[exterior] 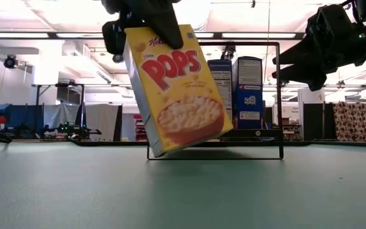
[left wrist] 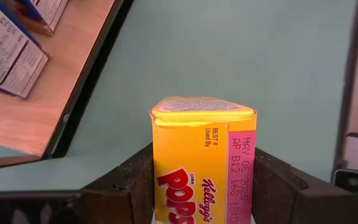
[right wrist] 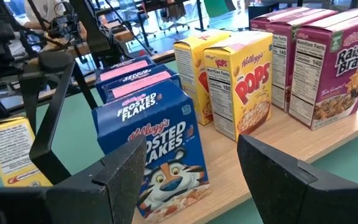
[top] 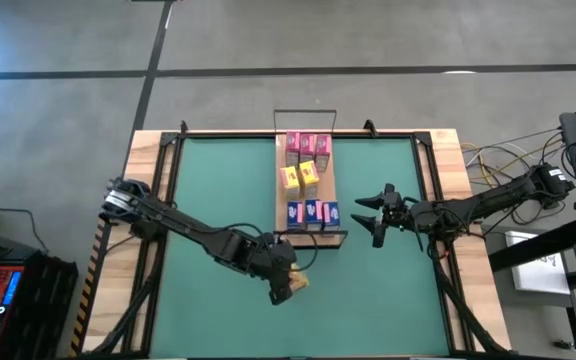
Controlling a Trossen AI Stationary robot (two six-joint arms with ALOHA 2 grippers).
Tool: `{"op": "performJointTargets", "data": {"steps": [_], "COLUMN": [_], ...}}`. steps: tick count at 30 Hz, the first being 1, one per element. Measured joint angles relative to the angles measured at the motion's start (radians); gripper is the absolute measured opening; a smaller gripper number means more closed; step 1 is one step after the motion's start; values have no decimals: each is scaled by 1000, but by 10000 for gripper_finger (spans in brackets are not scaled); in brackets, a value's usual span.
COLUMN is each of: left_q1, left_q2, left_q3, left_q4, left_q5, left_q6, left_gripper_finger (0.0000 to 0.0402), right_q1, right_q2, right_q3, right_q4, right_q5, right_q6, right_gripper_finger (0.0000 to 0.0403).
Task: Stack cereal on shelf
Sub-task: Put the yellow cereal box on the shelf
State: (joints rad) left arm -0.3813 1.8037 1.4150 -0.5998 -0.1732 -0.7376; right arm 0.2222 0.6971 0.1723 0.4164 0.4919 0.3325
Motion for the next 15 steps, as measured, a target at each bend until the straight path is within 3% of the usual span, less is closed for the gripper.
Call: {"op": "performJointTargets", "data": {"steps": [15], "left_q1": [-14], "left_q2": [186], "left_q3": [368], "left_q4": [-397], "left_q5": [-52], "left_q6": [7], "left_gripper_finger": [182], "right_q1": [0], "right_q2": [0], "right_q3": [0], "right_q4": [0], "right_q5": [0], "right_q6": [0], "right_gripper_finger": [240]}}
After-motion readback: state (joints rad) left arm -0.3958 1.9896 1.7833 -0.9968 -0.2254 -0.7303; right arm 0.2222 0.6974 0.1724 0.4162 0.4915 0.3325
